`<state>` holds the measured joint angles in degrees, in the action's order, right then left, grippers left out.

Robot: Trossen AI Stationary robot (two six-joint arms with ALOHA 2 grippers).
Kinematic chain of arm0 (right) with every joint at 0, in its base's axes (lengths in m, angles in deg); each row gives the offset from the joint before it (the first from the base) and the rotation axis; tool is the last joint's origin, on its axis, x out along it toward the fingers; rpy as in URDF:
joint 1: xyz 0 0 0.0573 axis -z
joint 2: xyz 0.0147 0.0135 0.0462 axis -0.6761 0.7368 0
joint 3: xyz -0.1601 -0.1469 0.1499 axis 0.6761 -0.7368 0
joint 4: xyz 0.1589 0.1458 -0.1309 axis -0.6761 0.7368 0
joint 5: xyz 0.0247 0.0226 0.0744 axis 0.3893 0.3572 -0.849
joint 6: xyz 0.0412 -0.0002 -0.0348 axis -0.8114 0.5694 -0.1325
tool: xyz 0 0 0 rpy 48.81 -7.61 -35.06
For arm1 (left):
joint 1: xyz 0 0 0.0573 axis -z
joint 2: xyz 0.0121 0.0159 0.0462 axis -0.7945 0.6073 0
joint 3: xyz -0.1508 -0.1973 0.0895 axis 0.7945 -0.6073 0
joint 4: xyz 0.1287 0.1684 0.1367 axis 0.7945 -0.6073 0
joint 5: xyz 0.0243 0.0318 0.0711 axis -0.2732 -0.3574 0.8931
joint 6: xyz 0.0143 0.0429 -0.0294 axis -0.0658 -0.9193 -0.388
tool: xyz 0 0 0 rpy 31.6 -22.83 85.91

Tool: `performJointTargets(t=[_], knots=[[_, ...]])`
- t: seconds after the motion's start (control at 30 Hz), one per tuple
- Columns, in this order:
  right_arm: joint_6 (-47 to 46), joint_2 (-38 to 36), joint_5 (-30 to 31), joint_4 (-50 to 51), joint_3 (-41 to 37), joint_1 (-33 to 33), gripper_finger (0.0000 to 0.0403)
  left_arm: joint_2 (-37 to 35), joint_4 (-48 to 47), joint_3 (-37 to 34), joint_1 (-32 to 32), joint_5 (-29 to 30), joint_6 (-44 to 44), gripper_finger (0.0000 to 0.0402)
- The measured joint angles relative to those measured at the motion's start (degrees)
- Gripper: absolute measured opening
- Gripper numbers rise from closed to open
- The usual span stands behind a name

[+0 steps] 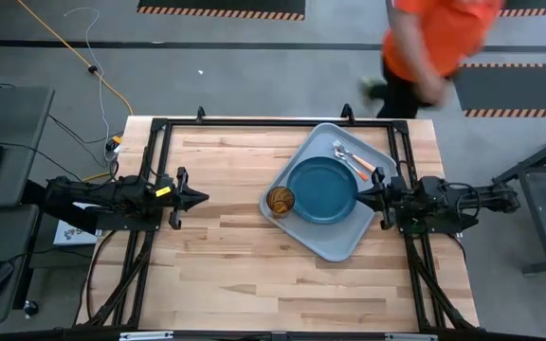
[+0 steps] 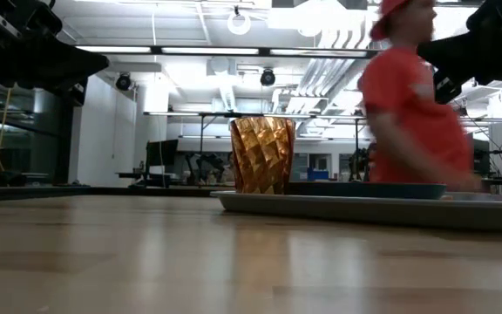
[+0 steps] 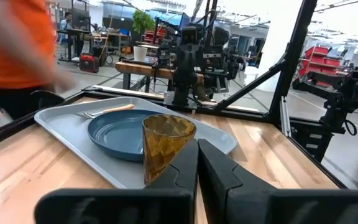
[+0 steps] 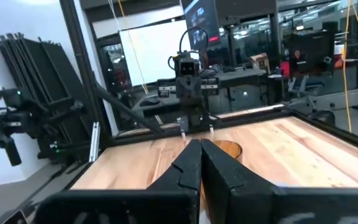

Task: Pick and place plate/cup/fork/spoon on tray
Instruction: Return to Home Position

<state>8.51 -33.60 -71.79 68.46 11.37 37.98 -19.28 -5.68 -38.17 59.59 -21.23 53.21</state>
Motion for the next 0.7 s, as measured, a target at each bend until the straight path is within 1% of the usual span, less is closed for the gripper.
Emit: performJointTargets(t=[0.07, 0.17, 0.27, 0.37, 0.47, 0.6, 0.7], knots=[[0.18, 0.02, 1.10, -0.04, -0.37, -1.49, 0.0000, 0.04, 0.00, 0.00, 0.00, 0.00, 0.00, 0.0000], [1.84, 0.14, 4.36, 0.29, -0.37, -4.10, 0.0000, 0.04, 0.00, 0.00, 0.00, 0.00, 0.00, 0.0001], [3.16, 0.03, 4.91, 1.30, -0.37, -6.07, 0.0000, 0.04, -0.02, 0.00, 0.00, 0.00, 0.00, 0.0001], [1.50, 0.22, 3.98, 6.51, -0.37, -7.17, 0.0000, 0.04, -0.01, 0.00, 0.00, 0.00, 0.00, 0.0001], [0.62, 0.47, 0.62, 6.92, -0.37, -7.18, 0.0000, 0.04, -0.02, 0.00, 0.00, 0.00, 0.00, 0.0001], [0.24, 0.47, -0.13, 7.03, -0.37, -5.37, 0.0000, 0.04, -0.06, 0.00, 0.01, 0.00, 0.00, 0.0001], [0.17, 0.47, -2.50, 7.38, -0.37, -3.35, 0.0000, 0.04, -0.07, 0.00, 0.02, 0.00, 0.00, 0.0001]])
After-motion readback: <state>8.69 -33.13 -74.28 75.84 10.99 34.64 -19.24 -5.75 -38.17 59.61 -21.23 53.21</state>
